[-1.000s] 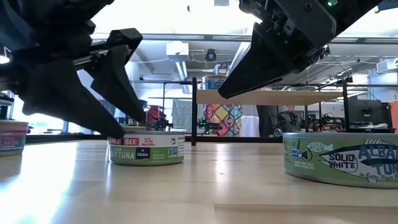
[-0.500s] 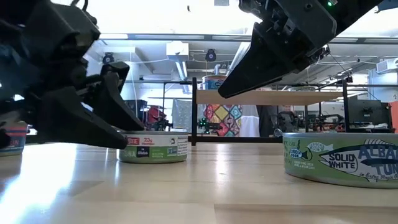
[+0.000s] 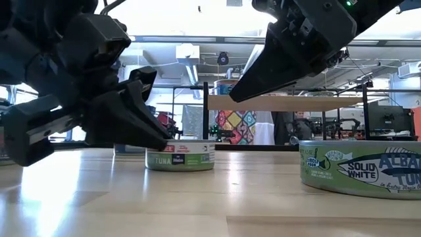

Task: Stack canned seafood by type on shelf
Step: Put the green white tuna can on the shelf

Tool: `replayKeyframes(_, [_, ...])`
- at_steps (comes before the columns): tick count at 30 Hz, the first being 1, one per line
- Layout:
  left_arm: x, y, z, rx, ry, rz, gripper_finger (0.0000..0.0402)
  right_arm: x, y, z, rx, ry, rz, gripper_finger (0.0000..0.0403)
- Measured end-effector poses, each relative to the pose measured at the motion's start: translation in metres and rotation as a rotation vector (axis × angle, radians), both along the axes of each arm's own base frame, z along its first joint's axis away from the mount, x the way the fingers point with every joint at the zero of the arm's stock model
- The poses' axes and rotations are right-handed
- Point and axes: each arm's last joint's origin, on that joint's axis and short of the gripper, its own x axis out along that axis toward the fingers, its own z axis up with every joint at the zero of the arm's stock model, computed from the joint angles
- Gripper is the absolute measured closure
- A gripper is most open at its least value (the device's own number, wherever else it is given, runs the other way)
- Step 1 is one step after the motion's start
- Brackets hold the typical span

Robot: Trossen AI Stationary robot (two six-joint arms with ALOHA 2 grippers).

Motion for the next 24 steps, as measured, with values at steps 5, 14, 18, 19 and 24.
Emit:
replayKeyframes(5, [0.004, -0.002, 0.002, -0.006, -0.015, -0.003, 0.0400, -0.005, 0.004, 0.008, 0.006, -0.013, 0.016, 0.0258])
replayKeyframes(14, [0.023, -0.014, 0.017, 0.027, -0.058, -0.054, 0.0401, -0.029, 0.014, 0.036, -0.052, -0.056, -0.012, 0.0258])
replayKeyframes(18, [0.031, -0.018, 0.023, 0.054, -0.078, -0.081, 0.0401, -0.042, 0.019, 0.039, -0.077, -0.048, -0.056, 0.0258])
replayKeyframes(19, [0.033, -0.019, 0.026, 0.059, -0.088, -0.085, 0.0401, -0.045, 0.020, 0.038, -0.087, -0.041, -0.067, 0.0258])
replayKeyframes(24, [0.041, -0.023, 0.033, 0.086, -0.097, -0.096, 0.0401, -0.058, 0.022, 0.032, -0.083, -0.006, -0.135, 0.0258])
